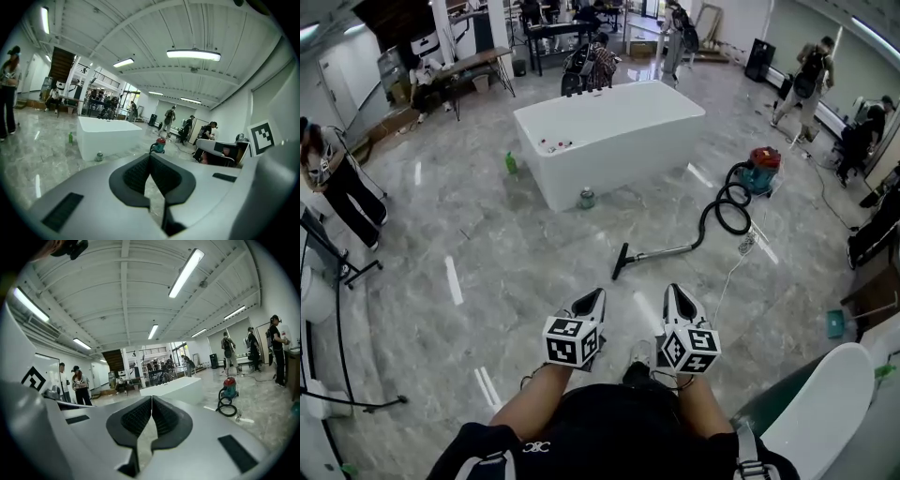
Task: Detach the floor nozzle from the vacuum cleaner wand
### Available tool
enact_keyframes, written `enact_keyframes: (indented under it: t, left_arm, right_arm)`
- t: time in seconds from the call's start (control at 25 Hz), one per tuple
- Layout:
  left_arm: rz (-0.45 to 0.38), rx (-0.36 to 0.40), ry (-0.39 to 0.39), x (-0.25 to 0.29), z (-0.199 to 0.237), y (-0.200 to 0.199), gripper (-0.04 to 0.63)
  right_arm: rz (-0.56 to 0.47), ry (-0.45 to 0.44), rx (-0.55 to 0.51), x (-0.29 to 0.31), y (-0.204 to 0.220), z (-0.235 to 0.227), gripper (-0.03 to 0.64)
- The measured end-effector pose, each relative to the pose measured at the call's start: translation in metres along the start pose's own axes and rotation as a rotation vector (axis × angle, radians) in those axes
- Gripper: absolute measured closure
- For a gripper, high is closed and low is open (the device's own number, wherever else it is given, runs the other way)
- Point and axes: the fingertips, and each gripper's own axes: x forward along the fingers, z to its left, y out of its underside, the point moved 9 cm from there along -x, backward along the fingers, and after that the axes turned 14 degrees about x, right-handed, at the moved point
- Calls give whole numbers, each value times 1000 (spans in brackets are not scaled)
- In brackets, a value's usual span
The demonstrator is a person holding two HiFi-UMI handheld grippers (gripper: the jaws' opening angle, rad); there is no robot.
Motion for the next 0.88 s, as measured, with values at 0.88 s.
enact_keyframes:
  t: [0.88]
  left_arm:
    - [7,52,-22,268,-25,-114,588]
  right_arm:
    - [-28,-18,58,160,-142,-204,600]
